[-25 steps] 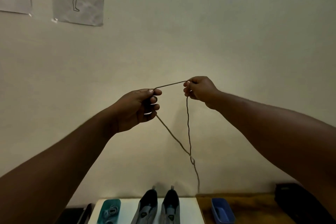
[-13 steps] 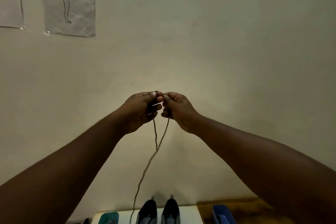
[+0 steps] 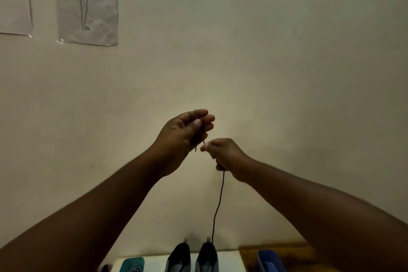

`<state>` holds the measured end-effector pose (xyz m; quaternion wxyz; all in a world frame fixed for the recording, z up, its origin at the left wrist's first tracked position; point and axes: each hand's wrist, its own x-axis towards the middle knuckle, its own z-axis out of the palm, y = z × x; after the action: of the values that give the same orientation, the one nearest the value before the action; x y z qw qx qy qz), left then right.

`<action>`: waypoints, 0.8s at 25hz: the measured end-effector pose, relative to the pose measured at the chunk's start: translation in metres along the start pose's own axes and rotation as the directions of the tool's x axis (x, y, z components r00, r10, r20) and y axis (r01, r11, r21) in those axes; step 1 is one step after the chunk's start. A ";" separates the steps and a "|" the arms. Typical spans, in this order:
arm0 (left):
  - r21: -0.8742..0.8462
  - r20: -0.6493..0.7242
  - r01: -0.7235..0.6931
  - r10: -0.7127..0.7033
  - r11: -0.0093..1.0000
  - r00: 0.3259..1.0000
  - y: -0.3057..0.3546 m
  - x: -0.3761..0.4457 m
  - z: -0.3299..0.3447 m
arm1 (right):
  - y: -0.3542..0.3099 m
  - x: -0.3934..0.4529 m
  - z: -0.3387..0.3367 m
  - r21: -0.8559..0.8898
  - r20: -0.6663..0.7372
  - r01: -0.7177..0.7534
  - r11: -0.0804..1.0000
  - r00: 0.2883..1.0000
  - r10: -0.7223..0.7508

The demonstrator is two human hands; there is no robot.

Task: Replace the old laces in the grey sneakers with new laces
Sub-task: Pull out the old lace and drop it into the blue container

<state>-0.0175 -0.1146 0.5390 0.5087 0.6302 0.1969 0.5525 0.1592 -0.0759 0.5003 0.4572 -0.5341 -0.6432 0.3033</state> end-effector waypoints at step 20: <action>0.346 0.080 -0.214 0.198 0.913 0.977 -0.048 -0.035 -0.016 | -0.058 -0.022 -0.030 -0.434 0.081 0.481 0.762 0.863 -0.499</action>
<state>-0.0275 -0.1164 0.4784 0.3305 0.7401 0.2145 0.5450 0.1624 -0.1144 0.5574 0.4004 -0.4422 -0.8025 0.0096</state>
